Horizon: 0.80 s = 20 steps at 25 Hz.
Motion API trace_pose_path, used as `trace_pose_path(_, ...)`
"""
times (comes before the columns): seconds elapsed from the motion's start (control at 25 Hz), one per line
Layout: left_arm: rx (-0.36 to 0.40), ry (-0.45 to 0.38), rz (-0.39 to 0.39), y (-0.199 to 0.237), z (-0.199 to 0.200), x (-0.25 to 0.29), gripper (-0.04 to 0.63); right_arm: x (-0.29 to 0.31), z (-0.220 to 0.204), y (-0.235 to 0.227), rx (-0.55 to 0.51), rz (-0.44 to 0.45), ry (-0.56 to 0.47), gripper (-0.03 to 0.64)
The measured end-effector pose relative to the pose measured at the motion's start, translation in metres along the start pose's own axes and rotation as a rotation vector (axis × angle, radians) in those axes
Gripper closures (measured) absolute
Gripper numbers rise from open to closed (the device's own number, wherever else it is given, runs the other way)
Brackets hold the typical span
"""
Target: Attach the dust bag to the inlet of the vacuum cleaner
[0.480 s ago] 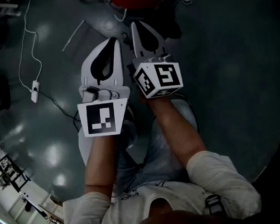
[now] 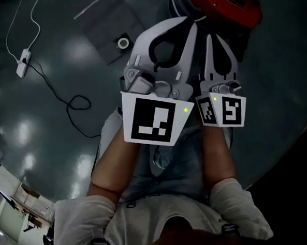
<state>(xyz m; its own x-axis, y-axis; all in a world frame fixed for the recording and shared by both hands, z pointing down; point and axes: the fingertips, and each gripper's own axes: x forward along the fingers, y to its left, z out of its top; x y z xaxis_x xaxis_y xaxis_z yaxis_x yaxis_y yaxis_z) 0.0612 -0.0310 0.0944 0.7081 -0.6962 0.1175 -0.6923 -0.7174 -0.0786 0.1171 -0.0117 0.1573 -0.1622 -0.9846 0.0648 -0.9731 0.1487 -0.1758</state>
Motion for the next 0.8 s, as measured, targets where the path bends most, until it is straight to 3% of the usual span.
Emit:
trace_pose_path(0.08, -0.05, 0.013, 0.001, 0.015, -0.003, 0.008, 0.591, 0.004, 0.048, 0.017, -0.074, 0.058, -0.002, 0.603)
trace_pose_path(0.16, -0.071, 0.045, 0.013, 0.027, -0.019, 0.017, 0.591, 0.009, 0.071, 0.025, -0.128, 0.121, -0.035, 0.603)
trace_pose_path(0.28, -0.107, 0.106, 0.022, 0.046, -0.057, 0.019, 0.591, 0.028, 0.048, 0.027, -0.167, 0.194, -0.003, 0.603)
trace_pose_path(0.36, -0.094, 0.107, 0.021, 0.064, -0.075, 0.013, 0.591, 0.044, 0.028, 0.04, -0.258, 0.277, 0.021, 0.603)
trace_pose_path(0.44, 0.018, 0.117, 0.042, 0.089, -0.097, 0.003, 0.591, 0.06, 0.001, 0.067, -0.422, 0.388, 0.044, 0.603)
trace_pose_path(0.52, 0.118, 0.188, 0.089, 0.117, -0.136, -0.014, 0.591, 0.074, -0.039, 0.097, -0.559, 0.495, 0.084, 0.603)
trace_pose_path(0.64, 0.183, 0.335, 0.113, 0.144, -0.215, -0.039, 0.538, 0.085, -0.125, 0.122, -0.688, 0.613, 0.24, 0.603)
trace_pose_path(0.8, 0.254, 0.518, 0.037, 0.145, -0.339, -0.066, 0.454, 0.096, -0.237, 0.14, -0.86, 0.722, 0.419, 0.581)
